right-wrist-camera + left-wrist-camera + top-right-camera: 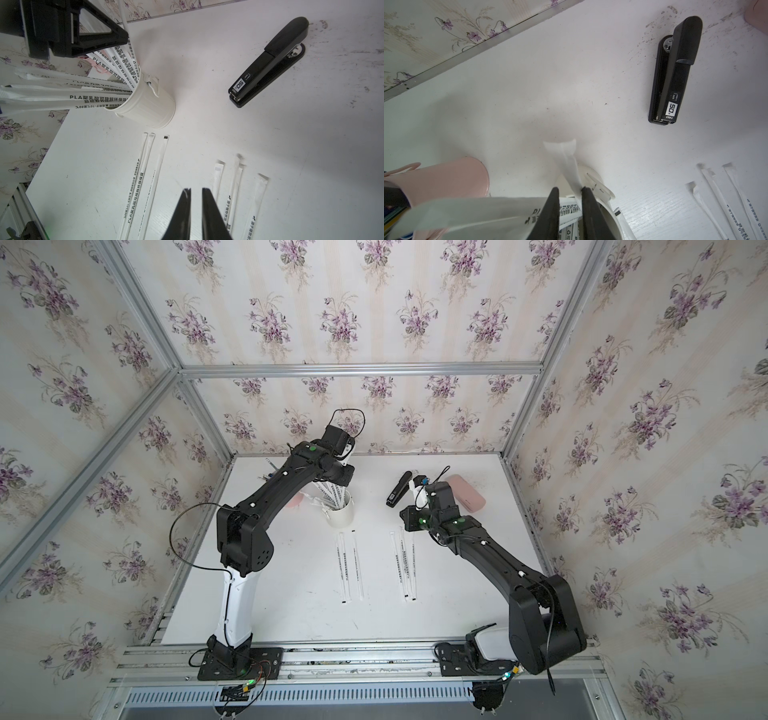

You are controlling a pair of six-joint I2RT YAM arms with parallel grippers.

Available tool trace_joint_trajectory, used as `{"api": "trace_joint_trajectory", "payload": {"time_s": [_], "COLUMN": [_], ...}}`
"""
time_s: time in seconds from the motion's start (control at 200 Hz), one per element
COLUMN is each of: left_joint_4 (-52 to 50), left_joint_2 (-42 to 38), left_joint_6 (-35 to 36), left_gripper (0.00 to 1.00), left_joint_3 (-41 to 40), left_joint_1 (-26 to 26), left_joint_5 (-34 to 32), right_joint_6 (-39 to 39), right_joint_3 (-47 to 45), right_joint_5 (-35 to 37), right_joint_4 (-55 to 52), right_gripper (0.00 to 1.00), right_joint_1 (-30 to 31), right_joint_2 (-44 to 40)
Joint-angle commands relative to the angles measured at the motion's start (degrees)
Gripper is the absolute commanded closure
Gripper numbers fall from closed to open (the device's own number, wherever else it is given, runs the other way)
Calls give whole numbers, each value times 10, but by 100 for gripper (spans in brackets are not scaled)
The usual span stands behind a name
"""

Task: Take the straws out of the storage container
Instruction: Pick up the straw from the container.

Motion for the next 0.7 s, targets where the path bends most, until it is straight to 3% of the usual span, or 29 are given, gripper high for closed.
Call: {"api": "trace_joint_trajectory", "payload": {"time_s": [0.0, 0.1, 0.235, 0.694], "left_joint_4": [9, 8, 11, 10], "left_joint_2": [2, 5, 11, 0], "left_joint_6": [-4, -9, -13, -19], "left_gripper": [82, 69, 68, 93], "left_joint_3": [1, 2, 3, 0], "left_joint_1": [1, 2, 2, 7], "left_joint_5": [-4, 1, 15, 36], "right_joint_6": [-3, -3, -4, -3], "right_joint_3": [1, 1, 1, 3], "right_joint_5": [5, 6, 8, 6], "right_joint_4": [6, 5, 5, 3], "right_gripper": [84, 84, 84, 84], "right_joint_1": [0, 0, 0, 0], "right_joint_2": [-1, 0, 2, -1]}}
